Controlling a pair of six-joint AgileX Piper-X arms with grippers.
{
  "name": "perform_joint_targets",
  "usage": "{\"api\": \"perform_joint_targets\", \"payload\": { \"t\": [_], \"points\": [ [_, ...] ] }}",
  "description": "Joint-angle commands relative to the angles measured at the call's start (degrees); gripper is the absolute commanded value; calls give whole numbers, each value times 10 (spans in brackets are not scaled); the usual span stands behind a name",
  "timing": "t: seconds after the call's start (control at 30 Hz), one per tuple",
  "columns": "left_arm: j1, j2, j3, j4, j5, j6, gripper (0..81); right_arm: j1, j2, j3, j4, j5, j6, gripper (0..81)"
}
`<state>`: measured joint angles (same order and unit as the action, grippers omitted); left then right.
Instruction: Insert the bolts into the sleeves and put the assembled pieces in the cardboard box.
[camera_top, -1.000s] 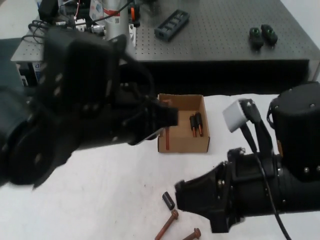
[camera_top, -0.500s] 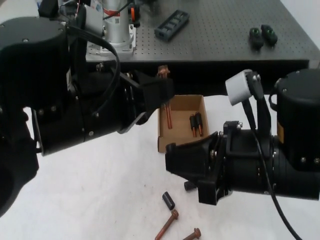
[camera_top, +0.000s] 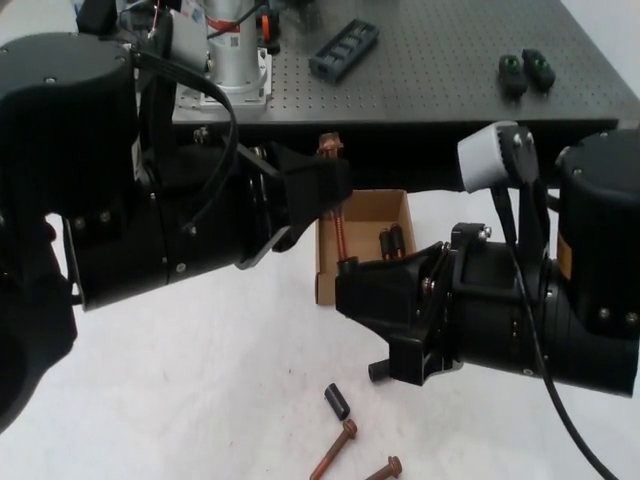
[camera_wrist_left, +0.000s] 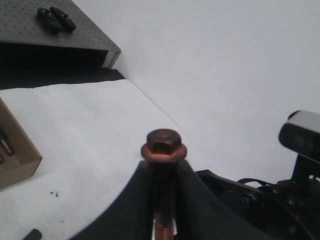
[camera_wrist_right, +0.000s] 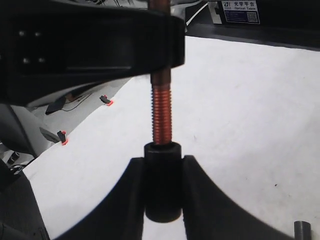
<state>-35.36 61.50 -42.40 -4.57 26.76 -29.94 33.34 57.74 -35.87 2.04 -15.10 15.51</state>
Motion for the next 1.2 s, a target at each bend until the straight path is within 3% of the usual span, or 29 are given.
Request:
{"api": "perform_joint_targets", "payload": {
  "t": [0.0,0.2,0.47,0.53,0.7,0.73,0.93,1.17],
  "points": [
    [0,-5,-2,-3,15,-13,6,0,3,-2,-30,15,-1,34],
    [0,-5,-2,-11,21,-19,6,0,11,-2,-55,-5,-1,34],
    [0,-5,-2,-11,26,-22,2,0,11,-2,-115,30,-1,34],
    [0,-5,-2,-11,29,-22,79,-2,11,-2,-130,30,-1,34],
    [0,-5,-2,-16,5,-20,553,-2,11,-2,-129,63,-16,34],
    [0,-5,-2,-16,-12,-21,590,-4,11,-2,-130,77,-31,34],
    [0,-5,-2,-16,-91,-8,528,-72,38,-8,-131,119,-58,34],
    [0,-5,-2,-16,-154,-8,485,-156,244,-124,-100,120,-79,34]
  ]
}}
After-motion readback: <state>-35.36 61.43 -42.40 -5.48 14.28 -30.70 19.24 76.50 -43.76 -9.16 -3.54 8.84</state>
